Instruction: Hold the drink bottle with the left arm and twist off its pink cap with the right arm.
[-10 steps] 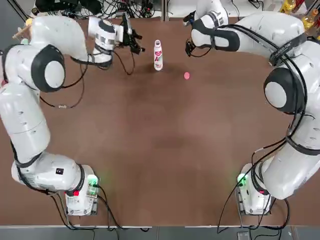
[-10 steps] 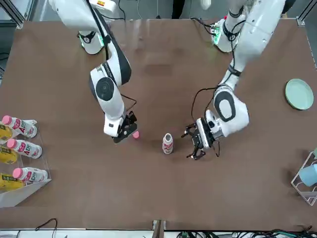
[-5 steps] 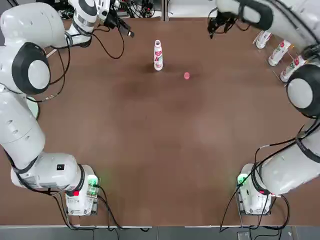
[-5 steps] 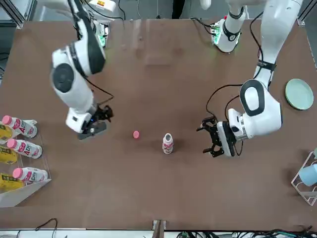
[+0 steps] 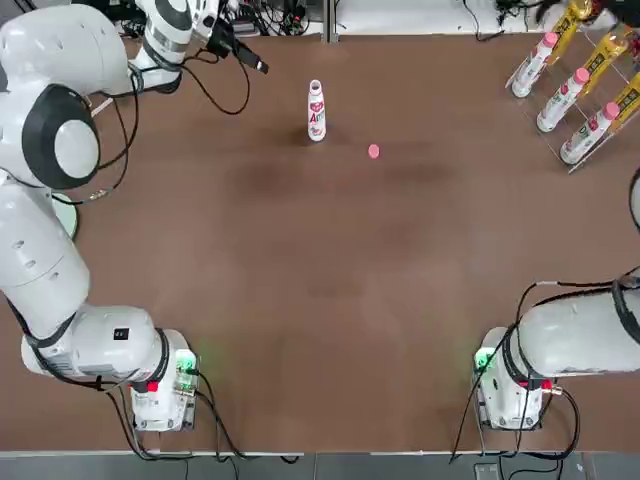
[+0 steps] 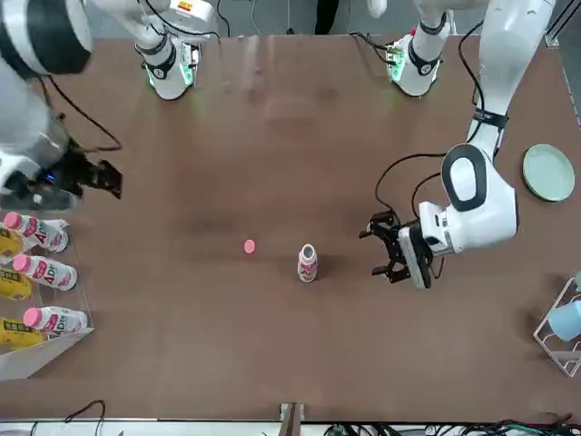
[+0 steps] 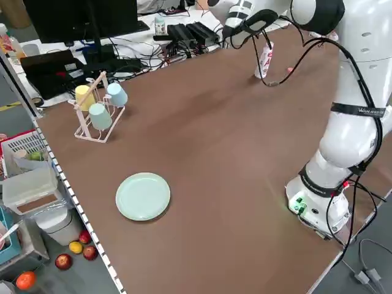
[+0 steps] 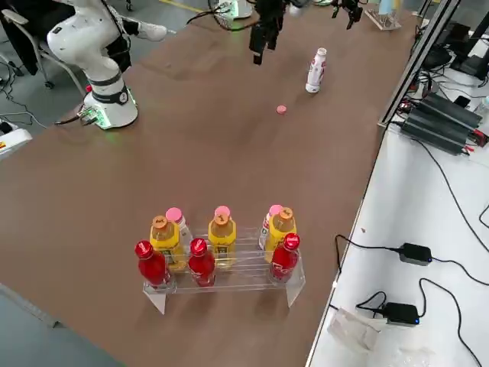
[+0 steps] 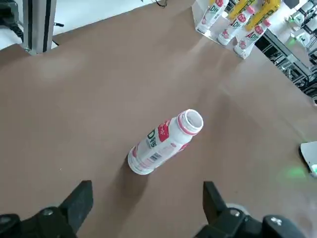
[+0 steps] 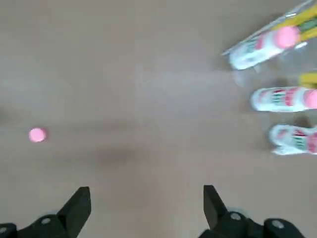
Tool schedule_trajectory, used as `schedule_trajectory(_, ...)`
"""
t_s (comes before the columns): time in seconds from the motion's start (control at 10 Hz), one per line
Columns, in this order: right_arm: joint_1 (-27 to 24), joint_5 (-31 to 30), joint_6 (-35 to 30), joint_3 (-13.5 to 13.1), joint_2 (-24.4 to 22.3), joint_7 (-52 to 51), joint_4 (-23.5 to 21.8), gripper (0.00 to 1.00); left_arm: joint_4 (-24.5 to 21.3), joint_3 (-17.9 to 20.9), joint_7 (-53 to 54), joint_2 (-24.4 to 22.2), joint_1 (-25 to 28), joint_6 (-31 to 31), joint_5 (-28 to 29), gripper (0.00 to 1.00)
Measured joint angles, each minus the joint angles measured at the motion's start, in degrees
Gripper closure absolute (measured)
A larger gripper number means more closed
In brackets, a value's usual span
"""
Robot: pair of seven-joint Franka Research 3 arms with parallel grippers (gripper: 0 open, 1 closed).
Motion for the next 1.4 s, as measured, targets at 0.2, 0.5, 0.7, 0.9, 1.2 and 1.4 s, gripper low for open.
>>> schedule_trajectory(0.2,-1.24,-0.07,-3.97,-4.82,-2.01,-3.64,0.20,0.00,0.05,0.10,-5.80,-0.66,0.30,-0.64,0.01,0.02)
schedule_trajectory(0.5,-1.10,1.47,-11.53,-7.59,-2.37,-8.01,4.00,0.00,0.17,0.15,-16.52,-2.49,1.43,-1.84,3.95,0.02)
schedule_trajectory(0.7,-0.76,2.51,-13.12,-7.38,-2.40,-8.22,5.94,0.00,0.75,0.15,-25.27,-3.87,1.87,-1.86,7.61,0.02)
schedule_trajectory(0.9,-0.76,4.53,-13.20,-7.48,-2.39,-8.82,6.99,0.00,2.84,0.15,-35.46,-5.31,1.95,-3.96,13.45,0.02)
schedule_trajectory(1.2,-0.76,5.11,-13.26,-7.49,-2.37,-8.87,7.93,0.00,9.16,0.23,-47.25,-5.75,2.76,-10.80,23.82,0.02)
schedule_trajectory(1.4,-0.66,5.36,-13.25,-7.25,-2.36,-8.89,9.57,0.00,12.51,0.34,-51.20,-5.79,3.58,-14.70,30.26,0.02)
